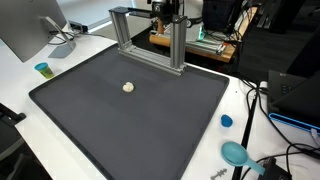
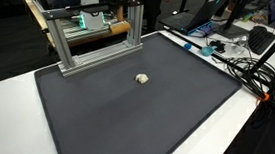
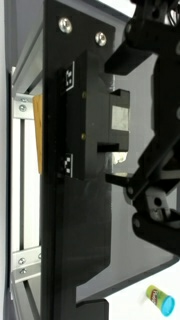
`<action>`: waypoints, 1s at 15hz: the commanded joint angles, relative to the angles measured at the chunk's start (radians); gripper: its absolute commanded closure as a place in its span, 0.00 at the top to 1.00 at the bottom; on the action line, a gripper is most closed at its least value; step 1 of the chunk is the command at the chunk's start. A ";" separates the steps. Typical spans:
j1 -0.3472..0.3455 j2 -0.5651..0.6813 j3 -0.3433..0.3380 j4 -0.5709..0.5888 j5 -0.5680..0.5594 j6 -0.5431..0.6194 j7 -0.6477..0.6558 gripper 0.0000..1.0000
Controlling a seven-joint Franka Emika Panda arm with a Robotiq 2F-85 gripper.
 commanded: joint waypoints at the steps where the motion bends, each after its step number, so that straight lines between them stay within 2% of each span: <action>1: 0.008 0.015 -0.020 0.002 0.009 -0.025 -0.008 0.98; 5: 0.016 0.015 -0.029 0.002 0.024 -0.057 -0.011 0.84; 6: 0.019 0.015 -0.030 0.002 0.025 -0.061 -0.013 0.85; 7: 0.022 0.012 -0.032 0.002 0.029 -0.068 -0.015 0.77; 8: 0.022 0.011 -0.032 0.002 0.028 -0.070 -0.014 0.80; 9: 0.021 0.008 -0.031 0.002 0.026 -0.077 -0.013 0.77; 11: 0.023 0.005 -0.029 0.003 0.025 -0.086 -0.014 0.78; 13: 0.024 0.004 -0.026 0.006 0.024 -0.095 -0.011 0.54; 15: 0.027 0.002 -0.021 0.007 0.021 -0.096 -0.007 0.40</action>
